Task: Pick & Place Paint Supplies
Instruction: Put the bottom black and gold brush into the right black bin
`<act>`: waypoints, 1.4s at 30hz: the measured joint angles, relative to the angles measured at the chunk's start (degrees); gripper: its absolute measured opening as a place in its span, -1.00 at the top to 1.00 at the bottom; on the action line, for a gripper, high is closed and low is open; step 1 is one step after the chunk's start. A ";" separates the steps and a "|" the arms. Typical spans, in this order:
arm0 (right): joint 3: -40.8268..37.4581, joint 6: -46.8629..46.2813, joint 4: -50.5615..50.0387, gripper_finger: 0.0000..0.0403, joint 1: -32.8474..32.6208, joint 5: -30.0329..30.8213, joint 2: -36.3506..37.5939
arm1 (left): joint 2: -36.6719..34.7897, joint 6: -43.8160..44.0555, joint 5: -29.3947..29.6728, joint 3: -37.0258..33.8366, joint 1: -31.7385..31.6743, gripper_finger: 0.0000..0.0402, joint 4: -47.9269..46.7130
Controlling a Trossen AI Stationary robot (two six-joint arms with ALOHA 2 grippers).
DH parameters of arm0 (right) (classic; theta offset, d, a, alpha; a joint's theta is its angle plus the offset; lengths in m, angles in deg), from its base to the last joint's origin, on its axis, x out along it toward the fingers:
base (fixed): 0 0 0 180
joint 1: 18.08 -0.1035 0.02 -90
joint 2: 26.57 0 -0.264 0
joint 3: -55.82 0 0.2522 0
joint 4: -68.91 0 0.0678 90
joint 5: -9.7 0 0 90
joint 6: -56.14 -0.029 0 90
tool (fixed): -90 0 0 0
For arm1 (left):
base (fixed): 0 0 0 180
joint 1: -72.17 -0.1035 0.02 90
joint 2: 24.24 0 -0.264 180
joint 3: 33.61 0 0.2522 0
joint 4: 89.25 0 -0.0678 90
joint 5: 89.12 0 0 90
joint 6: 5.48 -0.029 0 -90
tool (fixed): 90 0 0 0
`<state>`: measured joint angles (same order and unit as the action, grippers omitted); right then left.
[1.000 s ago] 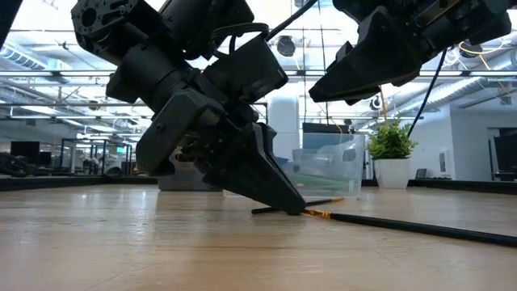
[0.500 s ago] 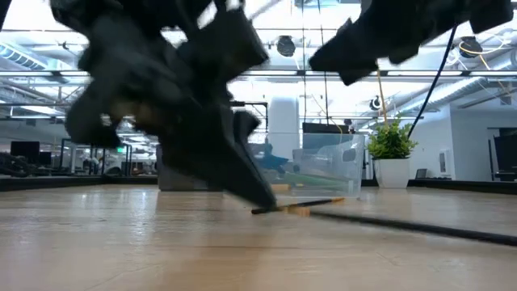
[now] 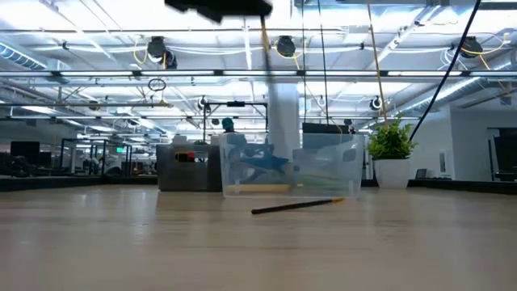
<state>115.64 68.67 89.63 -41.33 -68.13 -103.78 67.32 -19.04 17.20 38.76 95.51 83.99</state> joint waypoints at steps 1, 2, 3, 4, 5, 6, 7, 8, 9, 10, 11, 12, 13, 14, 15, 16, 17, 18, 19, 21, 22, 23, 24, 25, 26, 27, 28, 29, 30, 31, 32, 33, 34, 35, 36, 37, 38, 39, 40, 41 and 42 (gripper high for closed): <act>0.00 0.16 -0.02 0.71 0.00 0.20 0.02 | -1.33 -1.05 1.32 0.00 0.22 0.99 0.00; 0.00 -0.51 -0.41 0.71 0.00 0.59 0.00 | -2.44 -1.83 2.43 0.00 0.53 0.99 -0.16; 0.00 -1.95 -1.04 0.71 0.00 1.54 -0.05 | -3.34 -2.41 3.37 0.06 0.78 0.99 -0.10; 0.00 -3.89 -1.22 0.70 0.00 2.08 -0.45 | -4.07 -2.95 4.27 0.09 1.01 0.99 -0.37; 0.00 -5.74 -1.22 0.68 0.11 2.72 -0.94 | -4.60 -3.36 5.14 0.09 1.33 0.99 -1.12; 0.00 -6.78 -1.31 0.65 0.33 2.74 -1.60 | -4.82 -3.60 6.06 0.11 1.59 0.99 -1.47; 0.00 -7.36 -1.27 0.60 0.42 2.46 -2.32 | -4.96 -4.04 6.74 0.10 1.71 1.00 -1.52; 0.00 -7.80 -1.49 0.54 0.62 1.56 -2.91 | -5.02 -4.35 7.36 0.09 1.92 1.00 -1.76; -0.02 -8.49 -1.28 0.47 0.85 0.90 -3.72 | -5.02 -4.36 7.65 0.10 1.97 1.00 -1.81; 0.00 -9.07 -0.18 0.39 1.35 0.06 -4.87 | -5.02 -4.34 7.71 0.09 1.99 1.00 -1.80; 0.04 -9.46 0.80 0.31 1.72 -0.46 -5.99 | -5.02 -3.95 7.71 0.09 1.98 1.00 -1.91; 0.04 -9.82 1.20 0.21 1.89 -0.41 -6.89 | -5.02 -3.43 7.73 0.09 1.99 1.00 -2.24; -0.05 -10.09 1.18 0.13 1.93 -0.39 -7.50 | -5.02 -2.67 7.75 0.09 2.07 1.00 -2.94; -0.07 -10.31 1.35 0.04 2.03 -0.25 -7.92 | -5.04 -1.74 7.80 0.11 2.09 0.99 -4.04; -0.04 -10.36 1.91 -0.04 2.24 -0.24 -8.17 | -5.04 -0.59 8.15 0.11 2.09 0.99 -5.47; -0.01 -10.36 2.34 -0.11 2.33 -0.25 -8.43 | -5.04 0.81 9.06 0.10 2.09 0.97 -7.25; 0.06 -10.40 2.37 -0.17 2.32 -0.28 -8.55 | -5.04 2.33 10.26 0.09 2.11 0.95 -9.33; 0.04 -10.42 2.10 -0.22 2.32 -0.27 -8.63 | -5.06 4.17 11.61 0.11 2.20 0.92 -11.97; 0.02 -10.41 1.85 -0.26 2.32 -0.29 -8.70 | -5.07 6.28 12.72 0.10 2.20 0.90 -15.54; 0.02 -10.42 2.01 -0.32 2.32 -0.29 -8.68 | -5.07 10.94 13.47 0.11 2.23 0.87 -24.33; 0.02 -10.42 2.21 -0.34 2.32 -0.29 -8.65 | -5.06 13.69 13.27 0.08 2.25 0.86 -29.07; 0.04 -10.41 2.22 -0.35 2.32 -0.29 -8.63 | -4.91 16.78 12.46 -0.08 2.26 0.86 -32.92; 0.04 -10.40 2.12 -0.36 2.32 -0.29 -8.63 | -4.66 20.19 11.46 -0.51 2.26 0.85 -35.27; 0.03 -10.40 2.06 -0.36 2.32 -0.32 -8.67 | -4.56 23.43 10.39 -1.19 2.29 0.84 -36.96; 0.02 -10.41 1.98 -0.36 2.32 -0.38 -8.68 | -4.47 26.39 8.82 -1.93 2.30 0.82 -38.48; 0.02 -10.40 2.01 -0.35 2.32 -0.41 -8.66 | -4.43 29.07 6.51 -2.62 2.29 0.79 -39.56; 0.02 -10.42 2.09 -0.34 2.32 -0.42 -8.66 | -4.43 31.20 3.70 -3.11 2.29 0.74 -39.75; 0.02 -10.45 2.05 -0.33 2.32 -0.42 -8.66 | -4.43 33.05 0.95 -3.50 2.29 0.69 -39.33; 0.02 -10.61 1.92 -0.32 2.32 -0.42 -8.66 | -4.45 34.15 -1.15 -3.84 2.38 0.62 -39.11; 0.02 -10.89 1.91 -0.31 2.32 -0.42 -8.66 | -4.45 35.02 -2.93 -4.22 2.70 0.55 -39.21; 0.02 -11.16 1.93 -0.30 2.32 -0.42 -8.66 | -4.45 35.42 -4.46 -4.61 3.19 0.48 -39.44; 0.02 -11.47 1.98 -0.30 2.32 -0.42 -8.66 | -4.45 35.26 -5.52 -5.03 3.81 0.40 -39.48; 0.02 -11.72 2.01 -0.30 2.32 -0.42 -8.66 | -4.45 34.70 -6.49 -5.51 4.48 0.32 -39.62; 0.02 -11.89 1.96 -0.30 2.32 -0.42 -8.66 | -4.45 33.96 -7.44 -6.04 5.15 0.25 -40.20; 0.02 -11.89 1.92 -0.30 2.32 -0.42 -8.66 | -4.45 33.00 -8.35 -6.59 5.90 0.17 -41.13; 0.02 -11.89 1.92 -0.30 2.32 -0.42 -8.66 | -4.45 31.63 -9.40 -7.19 6.54 0.11 -42.10; 0.02 -11.89 1.94 -0.30 2.32 -0.44 -8.66 | -4.45 30.11 -10.44 -7.79 7.18 0.06 -42.85; 0.02 -11.89 1.97 -0.30 2.32 -0.44 -8.66 | -4.45 28.62 -11.33 -8.28 7.80 0.01 -43.15; 0.02 -11.89 1.94 -0.30 2.32 -0.44 -8.66 | -4.45 27.15 -12.00 -8.77 8.37 -0.02 -43.31; 0.02 -11.89 1.92 -0.30 2.32 -0.44 -8.66 | -4.45 26.04 -12.36 -9.26 8.96 -0.05 -43.50; 0.02 -11.89 1.93 -0.30 2.32 -0.44 -8.66 | -4.45 25.39 -12.61 -9.76 9.50 -0.07 -43.60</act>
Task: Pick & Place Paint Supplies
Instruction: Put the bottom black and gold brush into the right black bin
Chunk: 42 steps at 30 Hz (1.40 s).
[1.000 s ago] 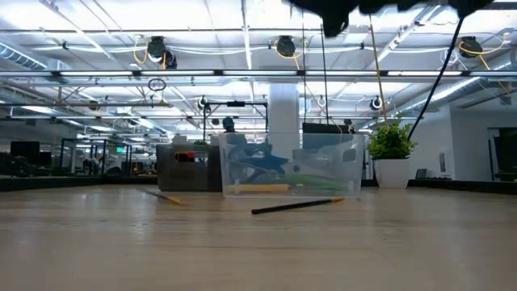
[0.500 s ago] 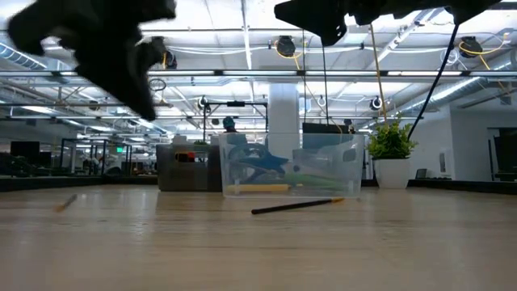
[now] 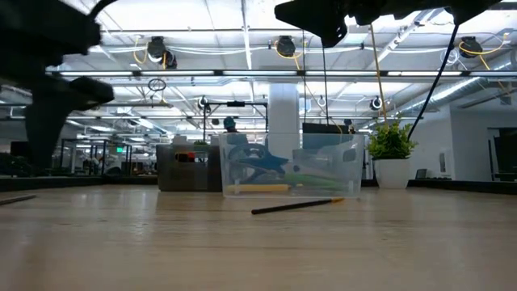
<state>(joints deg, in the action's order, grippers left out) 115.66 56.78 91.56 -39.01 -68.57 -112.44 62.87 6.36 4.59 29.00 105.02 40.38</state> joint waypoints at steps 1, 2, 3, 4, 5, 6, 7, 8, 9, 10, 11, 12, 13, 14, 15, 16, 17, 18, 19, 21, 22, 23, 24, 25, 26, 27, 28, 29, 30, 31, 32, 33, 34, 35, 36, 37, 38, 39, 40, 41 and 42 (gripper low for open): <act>0.00 0.00 0.02 -0.29 0.00 0.00 0.00 | 0.00 -0.48 -0.40 -0.49 0.50 -0.09 -0.14; 0.00 0.00 0.02 -0.29 0.00 0.00 0.00 | 0.00 -0.94 -0.79 -0.92 0.91 -0.10 -0.19; 0.00 0.00 0.00 -0.29 0.00 0.00 0.00 | 0.00 -1.58 -1.17 -1.29 1.29 -0.11 -0.14; 0.00 -0.01 0.00 -0.28 0.00 0.00 0.00 | 0.00 -2.05 -1.37 -1.68 1.65 -0.11 0.00; 0.00 0.00 -0.01 -0.28 0.00 0.00 0.00 | 0.00 -2.43 -1.52 -2.18 2.02 -0.11 0.11; 0.00 0.00 0.02 -0.28 0.00 -0.01 0.00 | 0.00 -2.56 -1.70 -2.71 2.31 -0.11 0.32; 0.00 0.00 0.01 -0.29 0.00 0.00 0.00 | 0.00 -2.55 -1.77 -3.21 2.61 -0.11 0.54; 0.00 0.00 -0.01 -0.29 0.00 -0.02 0.00 | 0.00 -2.50 -2.03 -3.71 2.87 -0.11 0.75; 0.00 -0.02 -0.03 -0.29 0.00 -0.01 0.00 | 0.00 -2.48 -2.53 -4.12 3.07 -0.11 0.84; 0.00 0.00 -0.04 -0.29 0.00 0.00 0.00 | 0.00 -2.45 -3.01 -4.45 3.36 -0.11 0.88; 0.00 -0.01 -0.13 -0.29 0.00 -0.02 0.00 | 0.00 -2.39 -3.59 -4.76 3.55 -0.11 0.88; 0.00 -0.02 -0.28 -0.29 0.00 -0.02 0.00 | 0.00 -2.25 -4.05 -4.97 3.77 -0.11 0.88; 0.00 -0.02 -0.66 -0.29 0.00 -0.02 0.00 | 0.00 -1.76 -4.45 -5.12 4.06 -0.11 0.88; 0.00 -0.02 -1.07 -0.28 0.00 -0.02 0.00 | 0.00 -1.37 -4.93 -5.22 4.35 -0.11 0.90; 0.00 -0.02 -1.37 -0.28 0.00 -0.02 0.00 | 0.00 -1.16 -5.34 -5.29 4.62 -0.11 0.94; -0.01 -0.02 -1.61 -0.27 0.00 -0.02 0.00 | 0.00 -1.01 -5.53 -5.36 4.97 -0.11 0.95; -0.01 -0.02 -1.72 -0.27 0.00 -0.02 0.00 | 0.00 -1.02 -5.67 -5.37 5.28 -0.11 0.97; 0.00 -0.02 -1.71 -0.27 0.00 -0.02 0.00 | 0.00 -1.07 -5.70 -5.37 5.58 -0.11 1.13; -0.02 -0.02 -1.71 -0.27 0.00 -0.02 0.00 | 0.00 -1.08 -5.66 -5.37 5.79 -0.11 1.37; 0.00 -0.02 -1.58 -0.27 0.00 -0.02 0.00 | 0.00 -1.18 -5.39 -5.37 6.05 -0.11 2.18; -0.02 -0.02 -1.56 -0.27 0.00 -0.02 0.00 | 0.00 -1.21 -5.32 -5.40 6.16 -0.11 2.86; -0.01 -0.02 -1.54 -0.27 -0.01 -0.02 0.00 | -0.02 -1.20 -5.21 -5.66 6.23 -0.11 4.06; -0.02 -0.02 -1.54 -0.26 0.00 -0.02 0.00 | -0.02 -1.21 -5.19 -6.16 6.22 -0.11 5.66; -0.01 -0.02 -1.54 -0.26 -0.01 -0.02 0.00 | -0.02 -1.22 -5.19 -6.93 6.22 -0.11 7.52; 0.00 -0.02 -1.54 -0.26 -0.04 -0.02 0.00 | -0.02 -1.37 -5.24 -7.84 6.23 -0.11 9.46; -0.02 -0.02 -1.54 -0.26 -0.07 -0.02 0.00 | -0.03 -1.69 -5.26 -8.61 6.34 -0.11 11.11; -0.01 -0.02 -1.54 -0.26 -0.07 -0.02 0.00 | -0.20 -1.67 -5.27 -9.18 6.47 -0.09 12.00; -0.01 -0.02 -1.53 -0.26 -0.07 -0.02 0.00 | -0.24 -1.69 -5.02 -9.56 6.65 -0.07 12.37; -0.02 -0.02 -1.52 -0.26 -0.07 -0.02 0.00 | -0.26 -1.69 -4.65 -9.77 6.83 -0.05 12.42; -0.02 -0.02 -1.54 -0.26 -0.07 -0.02 0.00 | -0.30 -1.69 -4.51 -9.97 7.05 -0.01 12.24; -0.01 -0.02 -1.52 -0.26 -0.07 -0.02 0.00 | -0.31 -1.70 -4.46 -10.00 7.16 0.03 11.74; -0.02 -0.02 -1.51 -0.26 -0.07 -0.02 0.00 | -0.29 -1.85 -4.37 -10.00 7.35 0.07 11.25; -0.01 -0.02 -1.51 -0.26 -0.07 -0.02 0.00 | -0.28 -2.23 -4.29 -10.02 7.47 0.12 10.69; -0.02 -0.02 -1.51 -0.26 -0.07 -0.02 0.00 | -0.28 -2.57 -4.27 -10.01 7.60 0.16 10.06; -0.02 -0.02 -1.51 -0.26 -0.07 -0.02 0.00 | -0.25 -3.06 -4.10 -10.02 7.74 0.20 9.46; -0.01 -0.02 -1.51 -0.26 -0.07 -0.02 0.00 | -0.24 -3.73 -3.93 -10.02 7.80 0.25 8.84; -0.02 -0.02 -1.49 -0.26 -0.07 -0.02 0.00 | -0.22 -4.77 -3.88 -10.02 7.74 0.29 8.25; -0.02 -0.02 -1.49 -0.26 -0.07 -0.02 0.00 | -0.20 -5.79 -3.49 -10.00 7.73 0.32 7.93; -0.02 -0.02 -1.49 -0.26 -0.07 -0.02 0.00 | -0.20 -6.86 -2.55 -10.02 7.75 0.36 7.77; -0.02 -0.02 -1.49 -0.26 -0.07 -0.02 0.00 | -0.17 -7.78 -1.15 -10.02 7.82 0.39 7.73; -0.01 -0.02 -1.49 -0.26 -0.07 -0.02 0.00 | -0.16 -8.57 0.26 -10.06 7.86 0.42 7.87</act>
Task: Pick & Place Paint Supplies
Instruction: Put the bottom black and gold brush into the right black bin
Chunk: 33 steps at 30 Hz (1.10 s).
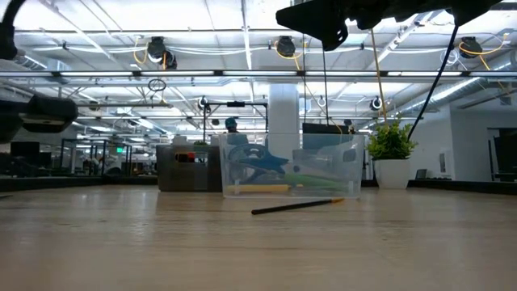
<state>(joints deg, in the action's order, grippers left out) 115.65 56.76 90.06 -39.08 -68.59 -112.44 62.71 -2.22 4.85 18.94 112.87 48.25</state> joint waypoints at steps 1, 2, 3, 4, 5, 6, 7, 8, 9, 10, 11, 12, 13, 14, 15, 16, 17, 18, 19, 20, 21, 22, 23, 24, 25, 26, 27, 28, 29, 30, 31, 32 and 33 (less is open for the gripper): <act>0.01 0.00 0.00 -0.26 0.00 -0.01 0.00 | 0.03 -0.70 1.25 -0.01 -0.01 0.44 0.60; 0.00 0.00 0.00 -0.26 0.00 0.00 0.00 | 0.04 -1.31 2.40 -0.03 -0.07 0.47 1.50; -0.01 0.00 0.00 -0.26 0.00 0.00 0.00 | 0.05 -2.05 3.18 -0.10 -0.23 0.49 2.41; -0.01 0.00 0.00 -0.26 0.00 0.00 0.00 | 0.08 -2.84 3.55 -0.14 -0.49 0.51 3.29; -0.01 0.00 0.00 -0.26 0.00 0.00 0.00 | 0.09 -3.61 3.68 -0.14 -0.84 0.53 4.30; -0.01 0.00 0.00 -0.26 0.00 0.00 0.00 | 0.12 -4.25 4.01 -0.23 -1.16 0.54 5.19; -0.01 0.00 0.01 -0.26 0.00 0.00 0.00 | 0.16 -4.77 4.37 -0.23 -1.46 0.55 5.84; 0.00 0.00 0.01 -0.26 0.00 0.00 0.00 | 0.20 -5.23 4.72 -0.27 -1.81 0.55 6.42; -0.01 0.00 0.00 -0.26 0.00 0.00 0.00 | 0.22 -5.84 5.20 -0.33 -2.17 0.55 7.05; -0.01 0.00 0.02 -0.26 0.00 0.00 0.00 | 0.30 -6.36 6.05 -0.33 -2.53 0.55 7.89; -0.01 0.00 0.00 -0.26 0.00 0.00 0.00 | 0.33 -6.41 6.49 -0.24 -2.88 0.55 8.38; -0.01 0.00 0.01 -0.26 0.00 0.00 0.00 | 0.33 -6.13 6.85 0.07 -3.15 0.55 8.43; 0.01 0.00 0.01 -0.26 0.00 0.00 0.00 | 0.33 -5.73 7.40 0.56 -3.35 0.55 8.43; -0.01 0.00 0.02 -0.26 0.00 0.00 0.00 | 0.33 -5.34 7.70 1.17 -3.57 0.55 8.52; 0.00 0.00 0.00 -0.26 0.00 0.00 0.00 | 0.31 -4.76 7.69 1.84 -3.74 0.55 8.67; -0.01 0.00 0.00 -0.26 0.00 0.00 0.00 | 0.31 -4.25 7.65 2.39 -3.84 0.55 8.79; -0.01 0.00 0.00 -0.26 0.00 -0.01 0.00 | 0.30 -4.22 7.44 2.92 -3.95 0.55 8.79; -0.01 0.00 0.00 -0.26 0.00 0.00 0.00 | 0.31 -4.19 6.97 3.32 -3.99 0.55 8.71; -0.01 0.00 0.00 -0.26 0.00 0.00 0.00 | 0.31 -4.08 6.64 3.76 -3.97 0.55 8.41; -0.01 0.00 0.00 -0.26 0.00 0.00 0.00 | 0.30 -3.54 6.12 4.15 -3.93 0.55 8.12; -0.01 0.00 0.00 -0.26 0.00 0.00 0.00 | 0.29 -2.26 5.68 4.59 -3.93 0.55 7.51; 0.00 0.00 0.00 -0.26 0.00 -0.01 0.00 | 0.26 -0.21 5.59 4.81 -3.87 0.55 6.73; -0.01 0.00 0.00 -0.26 0.00 -0.01 0.00 | 0.25 2.52 6.15 4.87 -3.98 0.55 5.89; -0.01 0.00 0.00 -0.26 0.00 0.00 0.00 | 0.25 5.78 7.45 4.87 -4.17 0.54 4.52; -0.01 0.00 0.00 -0.26 0.00 0.00 0.00 | 0.25 9.23 9.14 4.87 -4.47 0.51 3.13; -0.01 0.00 0.00 -0.26 0.00 0.00 0.00 | 0.25 11.82 10.41 4.85 -4.78 0.48 2.05; -0.01 0.00 0.00 -0.26 0.00 0.00 0.00 | 0.23 13.50 11.40 4.87 -5.11 0.44 1.19; -0.01 0.00 0.00 -0.26 0.00 -0.02 0.00 | 0.23 14.44 12.18 4.85 -5.47 0.38 0.50; -0.01 0.00 0.00 -0.26 0.00 -0.02 0.00 | 0.23 14.97 12.62 4.85 -5.79 0.33 -0.11; -0.01 0.00 0.00 -0.26 0.00 -0.02 0.00 | 0.23 15.40 12.64 4.86 -6.15 0.27 -0.66; -0.01 0.00 0.00 -0.26 0.00 0.00 0.00 | 0.23 15.73 12.27 4.86 -6.47 0.21 -1.05; -0.01 0.00 0.00 -0.26 0.00 0.00 0.00 | 0.20 15.93 11.19 4.85 -6.81 0.15 -1.27; -0.01 0.00 0.00 -0.26 0.00 -0.01 0.00 | 0.20 15.77 9.61 4.80 -7.11 0.10 -1.25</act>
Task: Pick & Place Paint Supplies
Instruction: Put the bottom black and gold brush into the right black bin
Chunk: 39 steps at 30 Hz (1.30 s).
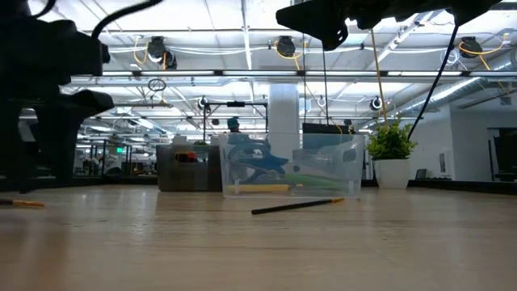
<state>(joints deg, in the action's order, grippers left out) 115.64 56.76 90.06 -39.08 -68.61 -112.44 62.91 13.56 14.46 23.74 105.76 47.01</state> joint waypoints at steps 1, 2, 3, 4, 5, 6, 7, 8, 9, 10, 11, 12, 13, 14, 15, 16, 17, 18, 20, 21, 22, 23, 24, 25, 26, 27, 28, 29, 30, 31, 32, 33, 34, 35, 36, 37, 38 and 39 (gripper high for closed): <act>0.00 0.00 0.00 -0.26 0.00 0.00 0.00 | 0.00 -0.86 -1.46 -0.18 -0.19 0.06 0.21; 0.00 0.00 0.00 -0.26 0.00 0.01 0.00 | 0.00 -1.98 -2.52 -0.34 -0.30 0.02 0.40; 0.00 0.00 0.00 -0.26 0.00 0.01 0.00 | 0.00 -2.91 -3.04 -0.61 -0.30 0.00 0.60; 0.00 0.00 0.00 -0.26 0.00 -0.01 0.00 | 0.00 -3.52 -3.04 -0.89 -0.18 -0.02 0.82; 0.00 0.00 0.00 -0.26 0.00 0.00 0.00 | 0.00 -3.85 -3.10 -1.25 -0.10 -0.02 1.34; 0.00 0.00 0.00 -0.26 0.00 0.00 0.00 | 0.00 -4.13 -3.11 -1.72 -0.10 -0.02 1.95; 0.00 0.00 0.00 -0.26 0.00 0.01 0.00 | 0.00 -4.21 -3.19 -2.24 -0.10 -0.02 2.68; 0.00 0.00 0.00 -0.26 0.00 0.01 0.00 | -0.01 -4.24 -3.15 -2.80 -0.18 0.00 3.26; 0.00 0.00 0.00 -0.26 0.00 0.01 0.00 | -0.01 -4.30 -3.15 -3.29 -0.31 0.02 3.53; 0.00 0.00 0.00 -0.26 0.00 0.01 0.00 | -0.06 -4.30 -3.18 -3.67 -0.45 0.04 3.68; 0.00 0.00 0.00 -0.26 0.00 0.00 0.00 | -0.16 -4.30 -3.27 -4.04 -0.60 0.08 3.81; 0.00 0.00 0.00 -0.26 0.00 0.01 0.00 | -0.22 -4.16 -3.35 -4.35 -0.79 0.11 3.92; 0.00 0.00 0.00 -0.26 0.00 0.01 0.00 | -0.24 -4.06 -3.26 -4.62 -0.97 0.15 3.94; 0.00 0.00 0.00 -0.26 0.00 -0.01 0.00 | -0.24 -4.04 -2.90 -5.04 -1.17 0.20 3.83; 0.00 0.00 0.00 -0.26 0.00 0.01 0.00 | -0.18 -4.04 -2.93 -5.35 -1.32 0.25 3.81; 0.00 0.00 0.00 -0.26 0.00 -0.01 0.00 | -0.23 -4.22 -3.12 -5.61 -1.47 0.30 4.05; 0.00 0.00 0.00 -0.26 0.00 0.01 0.00 | -0.26 -4.37 -3.30 -6.02 -1.63 0.36 4.11; 0.00 0.00 0.00 -0.26 0.00 0.01 0.00 | -0.26 -4.38 -3.41 -6.23 -1.80 0.42 4.27; 0.00 0.00 0.00 -0.26 0.00 -0.01 0.00 | -0.28 -4.35 -4.12 -6.78 -2.18 0.53 4.38; 0.00 0.00 0.00 -0.26 0.00 -0.01 0.00 | -0.28 -4.36 -4.20 -6.95 -2.19 0.59 4.39; 0.00 0.00 0.00 -0.26 0.00 0.00 0.00 | -0.28 -4.36 -4.10 -6.97 -2.17 0.65 4.36; 0.00 0.00 0.00 -0.26 0.00 0.00 0.00 | -0.26 -4.36 -3.93 -6.97 -2.18 0.71 4.36; 0.00 0.00 0.00 -0.26 0.00 -0.01 0.00 | -0.26 -4.34 -3.93 -6.97 -2.19 0.77 4.48; 0.00 0.00 0.00 -0.26 0.00 0.00 0.00 | -0.26 -4.34 -3.87 -6.99 -2.19 0.82 4.60; 0.00 0.00 0.00 -0.26 0.00 0.01 0.00 | -0.24 -4.34 -3.72 -7.01 -2.19 0.87 4.65; 0.00 0.00 0.00 -0.26 0.00 0.01 0.00 | -0.24 -4.34 -3.63 -7.01 -2.21 0.93 4.65; 0.00 0.00 0.00 -0.26 0.00 -0.01 0.00 | -0.24 -4.34 -3.69 -7.01 -2.21 0.96 4.66; 0.00 0.00 0.00 -0.26 0.01 0.01 0.00 | -0.24 -4.31 -3.76 -7.01 -2.24 0.97 4.65; 0.00 0.00 0.00 -0.26 0.00 -0.01 0.00 | -0.23 -4.08 -3.76 -7.01 -2.26 0.96 4.65; 0.00 0.00 0.00 -0.26 0.01 0.00 0.00 | -0.22 -3.77 -3.88 -7.01 -2.42 0.95 4.65; 0.00 0.00 0.00 -0.26 0.00 0.00 0.00 | -0.22 -3.62 -4.19 -7.01 -2.58 0.93 4.67; 0.00 0.00 0.00 -0.26 0.00 -0.01 0.00 | -0.22 -3.51 -4.37 -7.01 -2.68 0.92 4.67; 0.00 0.00 0.00 -0.26 0.00 -0.01 0.00 | -0.22 -3.52 -4.38 -7.01 -2.81 0.93 4.65; 0.00 0.00 0.00 -0.26 0.00 0.00 0.00 | -0.22 -3.55 -4.55 -7.01 -2.87 0.95 4.65; 0.00 0.00 0.00 -0.26 0.00 -0.01 0.00 | -0.20 -3.60 -4.67 -7.01 -2.89 0.97 4.60; 0.00 0.00 0.00 -0.26 0.00 -0.01 0.00 | -0.18 -3.60 -4.68 -7.01 -2.88 0.97 4.60; 0.00 0.00 0.00 -0.26 0.00 0.01 0.00 | -0.17 -3.61 -4.69 -7.03 -2.87 0.97 4.60; 0.00 0.00 0.00 -0.26 0.00 0.01 0.00 | -0.17 -3.77 -4.75 -7.03 -2.87 0.98 4.59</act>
<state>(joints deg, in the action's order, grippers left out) 115.64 56.76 90.06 -39.08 -68.59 -112.44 62.74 9.78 9.71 16.70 102.89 51.60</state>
